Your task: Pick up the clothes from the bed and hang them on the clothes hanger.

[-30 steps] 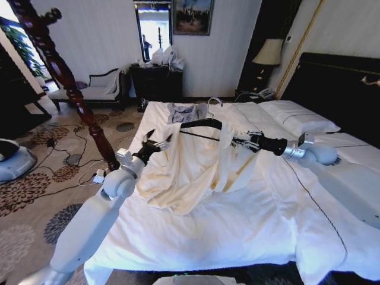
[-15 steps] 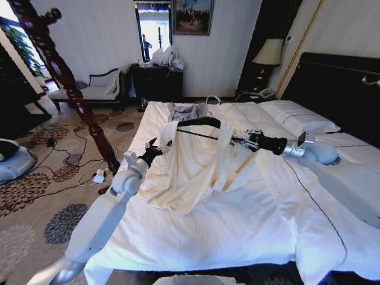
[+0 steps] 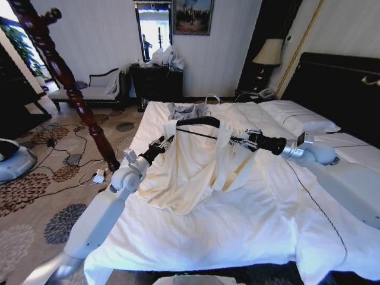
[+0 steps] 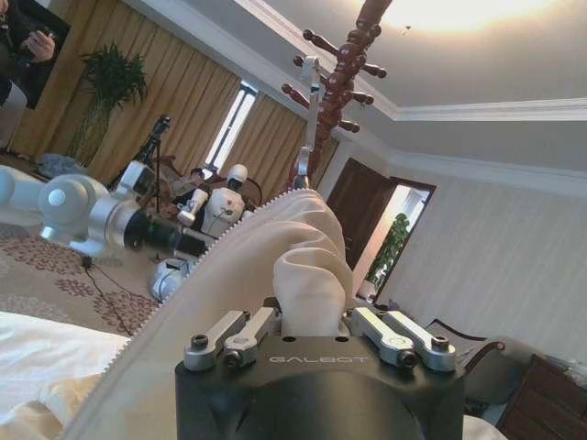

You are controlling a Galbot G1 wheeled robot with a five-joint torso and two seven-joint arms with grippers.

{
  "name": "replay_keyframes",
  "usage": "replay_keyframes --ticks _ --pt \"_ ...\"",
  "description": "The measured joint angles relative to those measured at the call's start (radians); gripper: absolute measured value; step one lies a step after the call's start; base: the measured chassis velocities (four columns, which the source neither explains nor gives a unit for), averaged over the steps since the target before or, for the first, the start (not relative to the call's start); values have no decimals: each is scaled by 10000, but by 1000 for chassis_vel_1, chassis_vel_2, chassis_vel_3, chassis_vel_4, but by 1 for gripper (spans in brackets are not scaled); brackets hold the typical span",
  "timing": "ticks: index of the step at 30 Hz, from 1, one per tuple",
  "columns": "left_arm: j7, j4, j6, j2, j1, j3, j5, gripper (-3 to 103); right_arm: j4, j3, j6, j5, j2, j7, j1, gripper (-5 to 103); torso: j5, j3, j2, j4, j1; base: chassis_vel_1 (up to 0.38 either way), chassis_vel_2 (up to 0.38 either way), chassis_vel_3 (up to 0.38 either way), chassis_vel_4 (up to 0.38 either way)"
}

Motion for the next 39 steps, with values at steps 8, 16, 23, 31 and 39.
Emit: replay_keyframes --ticks 8,16,23,31,39 --pt "132 -374 -6 306 14 -357 -226 4 24 -1 95 -101 -39 -16 -60 21 -1 0 0 2 0 0 0 0 0" --pt "279 -191 -18 489 -1161 73 -809 0 64 -27 112 -148 19 18 -105 21 0 0 0 -1 0 0 0 0 0" --pt "617 -251 -2 325 -2438 957 -1237 0 25 -106 -112 -116 184 214 -104 21 0 1 0 1 0 0 0 0 0" --pt "996 -456 47 67 -3558 2641 -1139 0 21 -127 -191 69 342 246 -132 21 3 1 0 3 1 0 0 0 0" --pt "1008 -662 -16 -164 -3183 3274 -438 0 -156 -51 -213 210 309 234 -149 21 2 0 0 0 0 0 0 0 0"
